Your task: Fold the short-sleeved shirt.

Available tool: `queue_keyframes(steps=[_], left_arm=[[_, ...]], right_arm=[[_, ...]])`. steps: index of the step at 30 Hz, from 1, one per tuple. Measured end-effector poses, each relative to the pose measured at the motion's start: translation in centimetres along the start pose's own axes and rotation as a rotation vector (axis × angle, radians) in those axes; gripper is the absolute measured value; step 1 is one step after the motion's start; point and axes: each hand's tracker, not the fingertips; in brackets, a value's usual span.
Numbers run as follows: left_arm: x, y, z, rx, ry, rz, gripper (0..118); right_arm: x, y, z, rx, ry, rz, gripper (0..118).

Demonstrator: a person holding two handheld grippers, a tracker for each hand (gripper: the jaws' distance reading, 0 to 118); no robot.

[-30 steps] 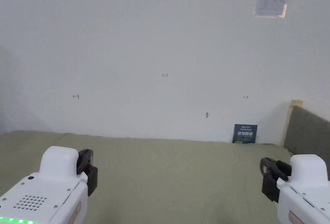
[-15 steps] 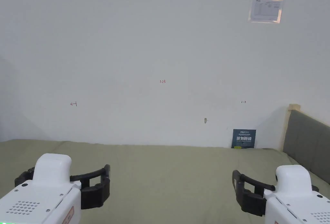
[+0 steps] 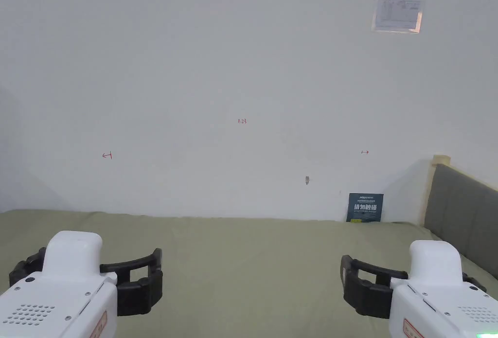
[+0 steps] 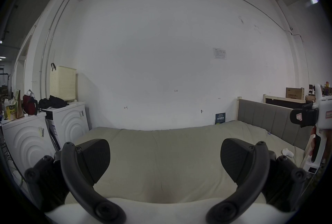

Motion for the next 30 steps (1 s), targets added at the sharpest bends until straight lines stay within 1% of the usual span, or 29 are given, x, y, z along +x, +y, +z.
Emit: queue_keyframes(steps=[4,7,9,15,20,23,26,28,30], left_arm=[[-0.2,-0.1,-0.3,-0.006,0.006,0.011,118],[-0.3,-0.2,-0.3,-0.014,0.012,0.011,118],[-0.2,-0.3,-0.4,-0.016,0.012,0.011,118],[0.1,-0.5,-0.5,-0.029,0.009,0.016,118],[0.0,-0.7,-0.8,-0.033,0.011,0.023,118],[-0.1,-0.8,-0.9,-0.036,0.010,0.026,118],[-0.1,-1.0,-1.1,-0.040,0.012,0.020,118],[-0.1,-1.0,-1.0,-0.042,0.011,0.025,118],[0.0,-1.1,-1.1,-0.046,0.009,0.029,118]], right_arm=[[0.4,-0.2,0.1,0.025,0.046,-0.024,118],[0.5,0.3,0.2,0.023,0.030,-0.055,118],[0.6,0.7,0.6,0.011,0.040,-0.077,118],[0.6,1.1,1.0,0.023,0.046,-0.078,118],[0.3,1.2,1.0,0.022,0.012,-0.077,118],[0.4,1.2,1.2,0.038,-0.039,-0.085,118],[0.3,1.4,0.9,0.030,-0.064,-0.091,118],[0.3,1.3,1.2,0.058,-0.061,-0.122,118],[0.3,1.3,1.1,0.041,-0.049,-0.120,118]])
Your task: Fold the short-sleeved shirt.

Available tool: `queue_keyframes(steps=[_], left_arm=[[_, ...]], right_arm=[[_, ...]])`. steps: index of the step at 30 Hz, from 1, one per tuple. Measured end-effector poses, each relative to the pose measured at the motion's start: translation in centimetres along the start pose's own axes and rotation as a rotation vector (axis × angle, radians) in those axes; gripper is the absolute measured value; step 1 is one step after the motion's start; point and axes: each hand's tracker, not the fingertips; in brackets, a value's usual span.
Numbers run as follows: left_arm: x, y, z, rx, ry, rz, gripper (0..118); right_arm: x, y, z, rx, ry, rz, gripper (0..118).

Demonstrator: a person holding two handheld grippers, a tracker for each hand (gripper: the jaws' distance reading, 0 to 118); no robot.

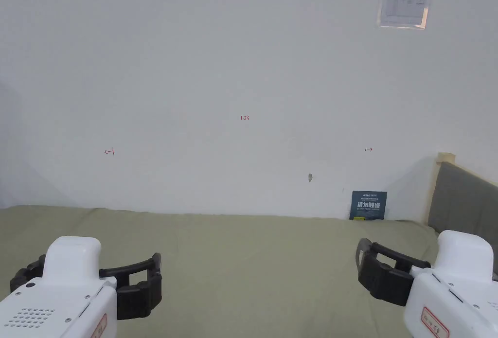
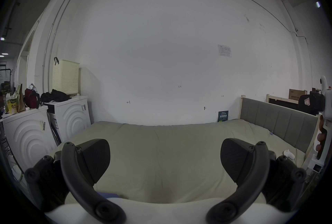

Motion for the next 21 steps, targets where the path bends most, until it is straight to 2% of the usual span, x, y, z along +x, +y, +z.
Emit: queue_keyframes(steps=[2,3,4,7,10,13,18,21], left_arm=[[0.0,-0.1,0.0,-0.001,0.003,-0.002,118],[0.1,-0.1,-0.1,-0.003,0.005,-0.003,118],[0.0,-0.1,-0.1,-0.005,0.007,0.000,118],[0.0,-0.1,0.0,-0.005,0.007,0.006,118],[0.1,0.0,0.0,-0.005,0.010,0.004,118],[0.1,0.0,-0.1,-0.002,0.005,0.009,118],[0.3,-0.1,-0.3,0.011,-0.001,0.002,118],[0.2,-0.4,-0.5,0.013,-0.005,0.004,118]], right_arm=[[0.0,-0.2,-0.2,-0.009,0.004,-0.006,118],[0.3,-0.3,-0.4,-0.030,0.019,-0.042,118],[0.9,-0.2,-0.4,-0.049,0.077,-0.084,118],[1.6,-0.5,-0.5,-0.050,0.157,-0.095,118],[1.0,-1.2,-0.3,-0.009,0.159,0.007,118],[0.4,-1.8,-0.8,0.013,0.105,0.104,118],[0.1,-2.6,-1.5,0.050,0.099,0.178,118],[0.1,-2.6,-1.5,0.055,0.091,0.187,118]])
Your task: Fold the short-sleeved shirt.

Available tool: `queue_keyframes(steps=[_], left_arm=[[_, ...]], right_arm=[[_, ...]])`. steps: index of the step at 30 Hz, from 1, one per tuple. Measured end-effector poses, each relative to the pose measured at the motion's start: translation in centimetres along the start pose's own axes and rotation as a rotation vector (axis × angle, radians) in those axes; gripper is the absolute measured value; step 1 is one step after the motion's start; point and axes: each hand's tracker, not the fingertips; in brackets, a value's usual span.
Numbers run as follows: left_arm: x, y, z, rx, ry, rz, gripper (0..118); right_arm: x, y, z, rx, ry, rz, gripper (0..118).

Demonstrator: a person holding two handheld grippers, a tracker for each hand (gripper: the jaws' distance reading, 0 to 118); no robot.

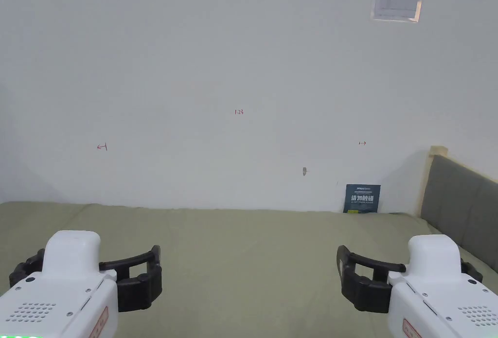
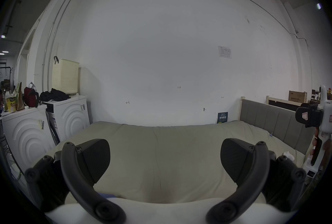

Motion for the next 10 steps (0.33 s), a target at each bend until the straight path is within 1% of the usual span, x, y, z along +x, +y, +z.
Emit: queue_keyframes(steps=[3,10], left_arm=[[0.03,-0.24,-0.09,-0.002,-0.001,0.000,118],[0.30,-0.08,0.26,0.007,-0.006,-0.008,118]], right_arm=[[0.03,0.23,0.20,0.004,-0.001,-0.014,118],[0.21,0.24,0.16,0.004,-0.004,-0.019,118]])
